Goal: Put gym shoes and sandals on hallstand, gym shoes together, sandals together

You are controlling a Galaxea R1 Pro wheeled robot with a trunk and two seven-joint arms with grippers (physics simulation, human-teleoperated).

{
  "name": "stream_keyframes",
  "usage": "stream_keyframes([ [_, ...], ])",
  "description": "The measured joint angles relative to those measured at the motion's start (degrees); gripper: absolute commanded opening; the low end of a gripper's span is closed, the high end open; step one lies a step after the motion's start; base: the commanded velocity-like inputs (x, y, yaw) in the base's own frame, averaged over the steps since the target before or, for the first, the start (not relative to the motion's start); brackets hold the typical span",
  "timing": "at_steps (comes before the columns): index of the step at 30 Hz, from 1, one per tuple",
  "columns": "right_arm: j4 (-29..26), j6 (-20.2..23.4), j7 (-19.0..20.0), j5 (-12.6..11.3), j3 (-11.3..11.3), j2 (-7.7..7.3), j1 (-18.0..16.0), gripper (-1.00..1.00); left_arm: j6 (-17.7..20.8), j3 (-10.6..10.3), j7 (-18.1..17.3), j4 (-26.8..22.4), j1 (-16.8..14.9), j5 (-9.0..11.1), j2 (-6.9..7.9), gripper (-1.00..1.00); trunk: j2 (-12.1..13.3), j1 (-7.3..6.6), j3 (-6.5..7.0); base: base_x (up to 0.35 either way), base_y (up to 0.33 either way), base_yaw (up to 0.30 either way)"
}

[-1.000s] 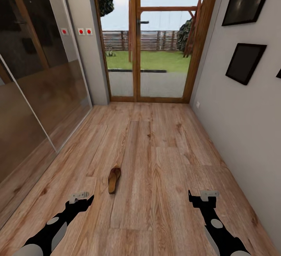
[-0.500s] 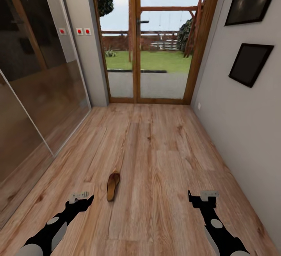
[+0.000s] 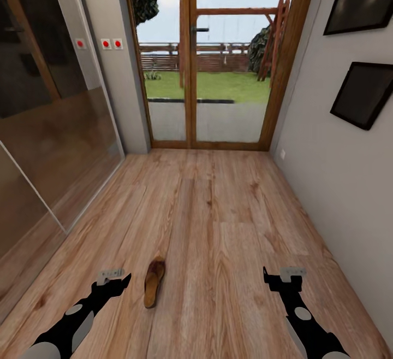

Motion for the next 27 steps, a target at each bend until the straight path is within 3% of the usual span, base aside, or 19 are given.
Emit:
stream_keyframes([
  [7,-0.07,0.03,0.0,-0.06,-0.04,0.0,-0.01,1.0,-0.04,0.0,0.0,-0.03,-0.02,-0.09,0.0,1.0,0.0,0.02,0.0,0.016,0.0,0.0],
  [27,-0.1,0.1,-0.01,-0.23,-0.22,-0.02,0.0,1.0,0.2,0.0,0.0,0.11,-0.01,0.0,-0.07,1.0,-7.63,4.22,-4.99,0.0,0.0,0.0],
])
